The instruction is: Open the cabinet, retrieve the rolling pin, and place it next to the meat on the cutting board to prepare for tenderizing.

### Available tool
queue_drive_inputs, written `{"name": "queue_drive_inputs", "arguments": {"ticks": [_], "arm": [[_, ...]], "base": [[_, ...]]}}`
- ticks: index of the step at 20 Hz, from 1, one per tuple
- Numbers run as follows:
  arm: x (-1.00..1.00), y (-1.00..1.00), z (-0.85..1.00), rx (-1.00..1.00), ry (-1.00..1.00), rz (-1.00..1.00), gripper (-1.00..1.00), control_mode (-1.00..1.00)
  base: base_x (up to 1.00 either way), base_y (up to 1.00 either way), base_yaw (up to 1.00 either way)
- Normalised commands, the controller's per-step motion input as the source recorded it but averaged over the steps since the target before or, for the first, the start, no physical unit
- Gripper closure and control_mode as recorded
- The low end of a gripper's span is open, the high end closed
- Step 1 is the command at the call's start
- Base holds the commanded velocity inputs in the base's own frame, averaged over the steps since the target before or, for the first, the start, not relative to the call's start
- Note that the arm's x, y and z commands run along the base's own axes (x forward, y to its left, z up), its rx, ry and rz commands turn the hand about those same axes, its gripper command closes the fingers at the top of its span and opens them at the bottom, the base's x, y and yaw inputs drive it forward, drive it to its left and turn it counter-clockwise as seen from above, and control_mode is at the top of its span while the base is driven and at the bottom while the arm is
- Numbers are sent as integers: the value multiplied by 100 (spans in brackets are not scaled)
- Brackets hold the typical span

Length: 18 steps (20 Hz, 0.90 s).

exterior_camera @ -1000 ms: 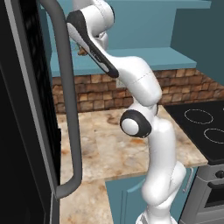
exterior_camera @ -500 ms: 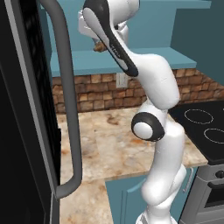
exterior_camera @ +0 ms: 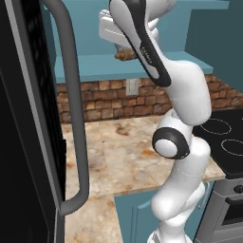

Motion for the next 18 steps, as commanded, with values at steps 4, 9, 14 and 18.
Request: {"name": "queue_drive_inputs", "arguments": {"ticks": [4,9,14,18], "arm": [[-99,-47,-65,29,-31,0,100,-100],[-100,-44,-54,28,-28,0,100,-100],[-100,-47,-49,27,-25,1,100,-100],[-74,-42,-70,25,-29,6,100,-100]], "base": [[0,0,0],[0,0,0],[0,0,0],[0,0,0]]}}
